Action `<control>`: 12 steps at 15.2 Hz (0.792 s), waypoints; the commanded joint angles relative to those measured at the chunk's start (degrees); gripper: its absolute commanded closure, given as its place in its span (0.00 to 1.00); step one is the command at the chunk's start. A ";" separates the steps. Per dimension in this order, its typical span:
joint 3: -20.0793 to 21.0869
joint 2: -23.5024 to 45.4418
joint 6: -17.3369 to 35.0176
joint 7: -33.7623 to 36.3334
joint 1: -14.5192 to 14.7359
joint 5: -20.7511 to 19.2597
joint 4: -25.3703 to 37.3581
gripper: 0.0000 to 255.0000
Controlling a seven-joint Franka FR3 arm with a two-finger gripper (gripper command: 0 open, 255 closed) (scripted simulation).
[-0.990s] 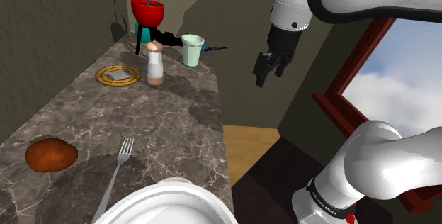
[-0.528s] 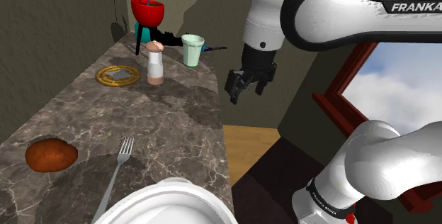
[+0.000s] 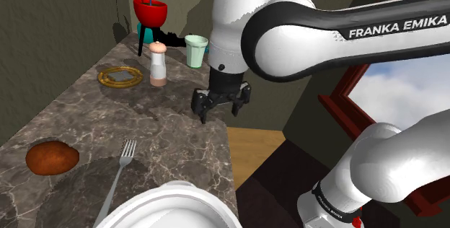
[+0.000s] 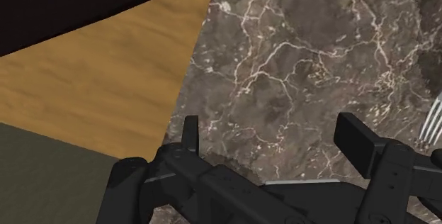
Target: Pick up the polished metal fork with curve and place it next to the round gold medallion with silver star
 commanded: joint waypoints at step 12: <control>14.92 31.59 10.32 37.26 -2.40 -17.76 17.57 0.00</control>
